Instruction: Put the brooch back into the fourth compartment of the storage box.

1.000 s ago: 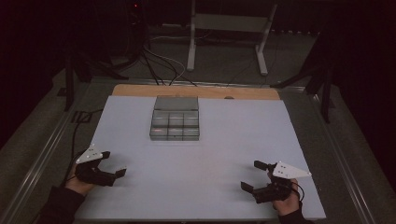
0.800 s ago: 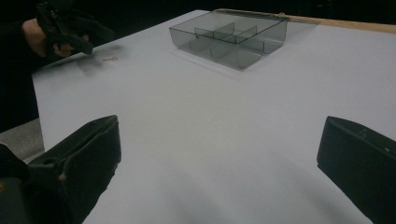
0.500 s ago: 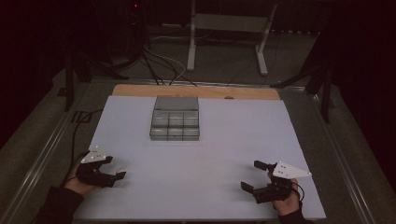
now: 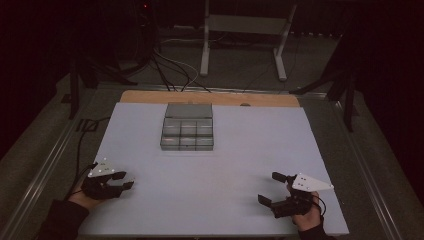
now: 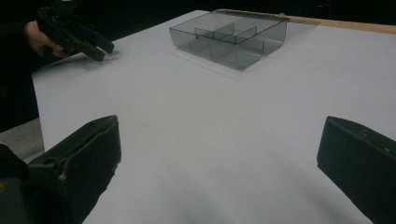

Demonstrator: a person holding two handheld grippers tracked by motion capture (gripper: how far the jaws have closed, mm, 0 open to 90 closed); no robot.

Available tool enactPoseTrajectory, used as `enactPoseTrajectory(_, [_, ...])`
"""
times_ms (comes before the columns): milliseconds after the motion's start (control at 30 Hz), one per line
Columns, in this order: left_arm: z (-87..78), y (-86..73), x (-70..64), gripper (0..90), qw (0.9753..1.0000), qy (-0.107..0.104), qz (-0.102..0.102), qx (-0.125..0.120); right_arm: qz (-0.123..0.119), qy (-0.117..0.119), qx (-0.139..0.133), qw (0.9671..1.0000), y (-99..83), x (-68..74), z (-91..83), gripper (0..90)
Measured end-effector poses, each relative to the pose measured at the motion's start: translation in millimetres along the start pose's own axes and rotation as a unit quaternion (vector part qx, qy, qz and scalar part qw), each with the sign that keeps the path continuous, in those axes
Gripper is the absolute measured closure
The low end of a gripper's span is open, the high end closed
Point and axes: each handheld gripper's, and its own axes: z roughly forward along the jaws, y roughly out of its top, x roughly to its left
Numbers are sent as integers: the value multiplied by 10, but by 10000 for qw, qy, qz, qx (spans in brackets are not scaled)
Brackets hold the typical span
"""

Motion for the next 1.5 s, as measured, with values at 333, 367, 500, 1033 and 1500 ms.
enactPoseTrajectory(333, [28, 8, 15, 711, 9999, 19, -58, 152, -4, -1, 8, 10000, 0, 3, -3, 0])
enactPoseTrajectory(367, [32, 10, 14, 724, 9998, 34, -52, 174, -1, 0, 7, 10000, 0, 1, -1, 0])
enactPoseTrajectory(500, [40, 26, 2, 761, 9998, 28, 7, 219, 2, -2, 15, 10000, 0, 1, 1, 0])
enactPoseTrajectory(1033, [44, 59, -6, 878, 9994, 2, 80, 336, -4, -11, 12, 10000, 1, 4, -4, 0])
enactPoseTrajectory(1500, [11, 72, 10, 877, 9996, -192, -140, 133, 1, -16, -10, 10000, 4, -1, -12, 0])
